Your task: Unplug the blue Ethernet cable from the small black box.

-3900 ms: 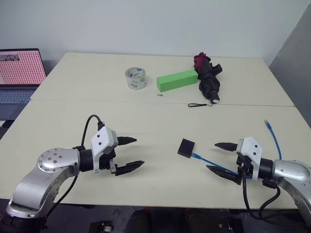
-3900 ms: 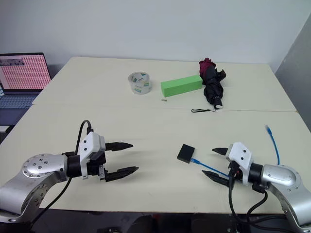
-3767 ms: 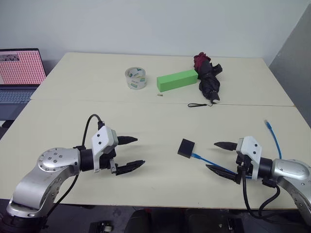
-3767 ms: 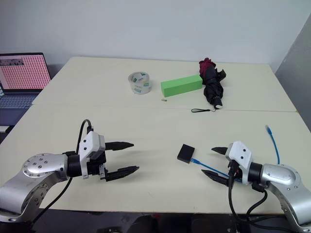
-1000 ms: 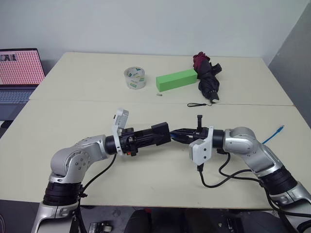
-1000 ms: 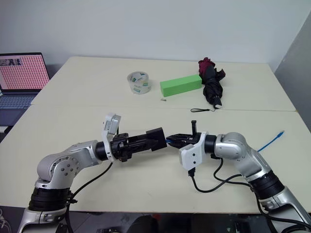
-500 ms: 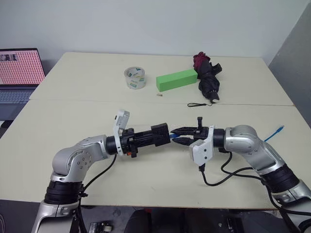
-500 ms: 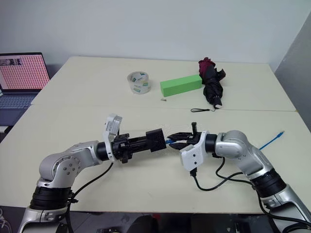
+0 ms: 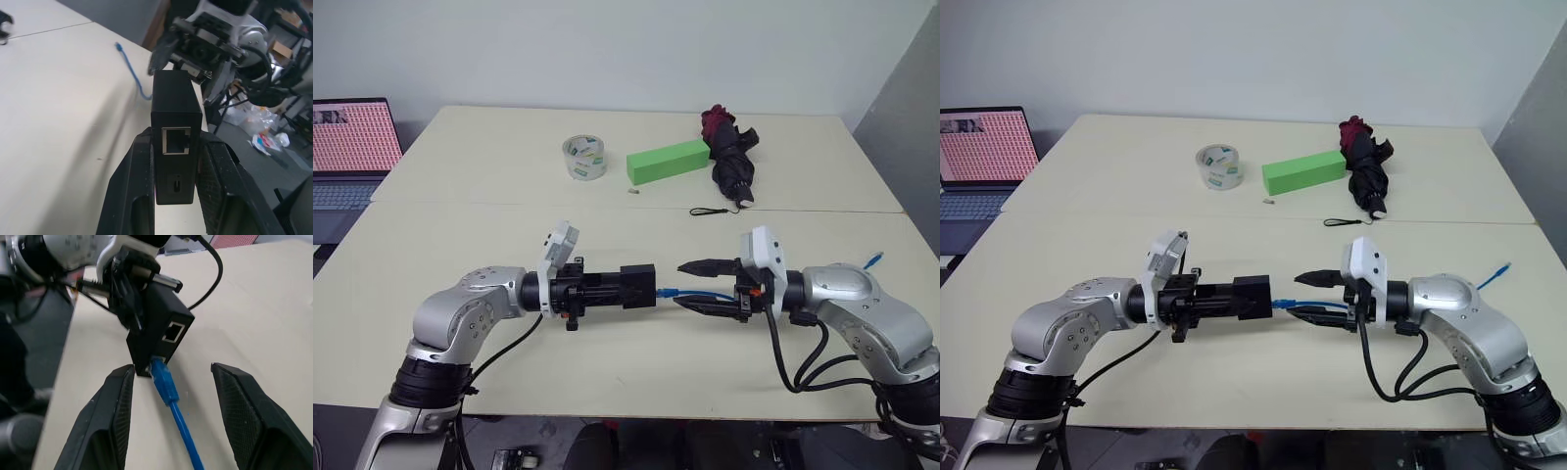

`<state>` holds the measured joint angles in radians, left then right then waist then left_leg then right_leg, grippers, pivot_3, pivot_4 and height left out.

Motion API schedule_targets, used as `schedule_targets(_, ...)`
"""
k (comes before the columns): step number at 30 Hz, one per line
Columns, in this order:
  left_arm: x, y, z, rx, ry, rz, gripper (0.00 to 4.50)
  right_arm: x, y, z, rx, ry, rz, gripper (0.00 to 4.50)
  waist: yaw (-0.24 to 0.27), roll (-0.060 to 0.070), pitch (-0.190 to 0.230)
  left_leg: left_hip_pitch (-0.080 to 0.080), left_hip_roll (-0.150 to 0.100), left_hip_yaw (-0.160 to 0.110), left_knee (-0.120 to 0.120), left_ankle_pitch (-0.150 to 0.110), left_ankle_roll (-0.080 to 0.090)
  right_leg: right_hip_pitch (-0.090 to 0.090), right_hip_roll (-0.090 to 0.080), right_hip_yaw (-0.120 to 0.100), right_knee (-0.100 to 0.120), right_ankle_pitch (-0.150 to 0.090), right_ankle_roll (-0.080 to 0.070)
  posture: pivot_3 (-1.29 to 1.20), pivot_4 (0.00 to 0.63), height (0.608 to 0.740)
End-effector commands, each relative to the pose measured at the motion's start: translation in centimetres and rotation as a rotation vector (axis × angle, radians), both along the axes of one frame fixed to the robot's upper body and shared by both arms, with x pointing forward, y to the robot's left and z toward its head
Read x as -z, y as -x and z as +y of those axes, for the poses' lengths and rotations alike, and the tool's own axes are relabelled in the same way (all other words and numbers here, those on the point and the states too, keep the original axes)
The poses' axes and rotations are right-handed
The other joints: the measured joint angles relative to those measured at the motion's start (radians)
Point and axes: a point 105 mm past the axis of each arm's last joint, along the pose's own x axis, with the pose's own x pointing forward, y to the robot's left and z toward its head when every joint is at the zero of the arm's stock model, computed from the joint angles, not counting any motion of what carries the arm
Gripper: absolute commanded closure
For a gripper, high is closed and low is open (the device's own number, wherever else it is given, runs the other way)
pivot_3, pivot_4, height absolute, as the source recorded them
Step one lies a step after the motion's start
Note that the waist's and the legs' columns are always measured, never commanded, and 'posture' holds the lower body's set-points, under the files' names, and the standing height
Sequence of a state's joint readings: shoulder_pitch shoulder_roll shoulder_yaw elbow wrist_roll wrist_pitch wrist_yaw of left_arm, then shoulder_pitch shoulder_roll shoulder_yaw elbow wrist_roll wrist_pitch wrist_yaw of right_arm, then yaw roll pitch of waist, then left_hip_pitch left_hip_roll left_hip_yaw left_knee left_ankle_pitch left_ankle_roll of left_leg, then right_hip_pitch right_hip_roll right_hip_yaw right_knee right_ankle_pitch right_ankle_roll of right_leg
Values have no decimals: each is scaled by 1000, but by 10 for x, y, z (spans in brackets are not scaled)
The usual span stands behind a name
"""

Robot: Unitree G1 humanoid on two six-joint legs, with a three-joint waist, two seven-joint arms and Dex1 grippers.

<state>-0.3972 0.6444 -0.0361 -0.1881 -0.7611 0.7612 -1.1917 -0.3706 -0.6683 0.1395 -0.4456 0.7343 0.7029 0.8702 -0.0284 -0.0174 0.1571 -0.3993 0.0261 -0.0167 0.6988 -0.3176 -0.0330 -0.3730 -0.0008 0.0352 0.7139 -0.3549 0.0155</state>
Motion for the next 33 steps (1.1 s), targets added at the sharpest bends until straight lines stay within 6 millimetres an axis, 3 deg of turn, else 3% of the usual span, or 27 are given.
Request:
schedule_targets(1, -15, 5, -5, 43, 10, -74, 3725, -10, 6, 7, -25, -40, 67, 1884, 0, 0, 0, 0, 0, 0, 0, 0, 0, 0, 0, 0, 0, 0, 0, 0, 150, 740)
schedule_targets(15, -16, 6, -5, 27, 14, -85, 3725, -6, 7, 11, -67, -33, 151, 1884, -1, 0, 0, 0, 0, 0, 0, 0, 0, 0, 0, 0, 0, 0, 0, 0, 150, 740)
schedule_targets(18, -16, 6, -5, 27, 13, -86, 3725, -4, 6, 10, -66, -20, 154, 2309, -1, 0, 0, 0, 0, 0, 0, 0, 0, 0, 0, 0, 0, 0, 0, 0, 150, 740)
schedule_targets(25, -14, 10, -3, 45, -6, -89, 3725, -3, 4, 6, -81, -12, 175, 3873, -1, 0, 0, 0, 0, 0, 0, 0, 0, 0, 0, 0, 0, 0, 0, 0, 150, 740)
schedule_targets(30, -12, 13, -3, 64, -19, -91, 3726, -4, 6, 4, -108, -4, 191, 4447, -1, 0, 0, 0, 0, 0, 0, 0, 0, 0, 0, 0, -1, 0, 0, 0, 150, 740)
schedule_targets(33, -11, 15, -3, 74, -21, -90, 3726, -4, 7, 4, -120, 0, 196, 4445, -1, 0, 0, 0, 0, 0, 0, 0, 0, 0, 0, 0, -1, 0, 0, 0, 150, 740)
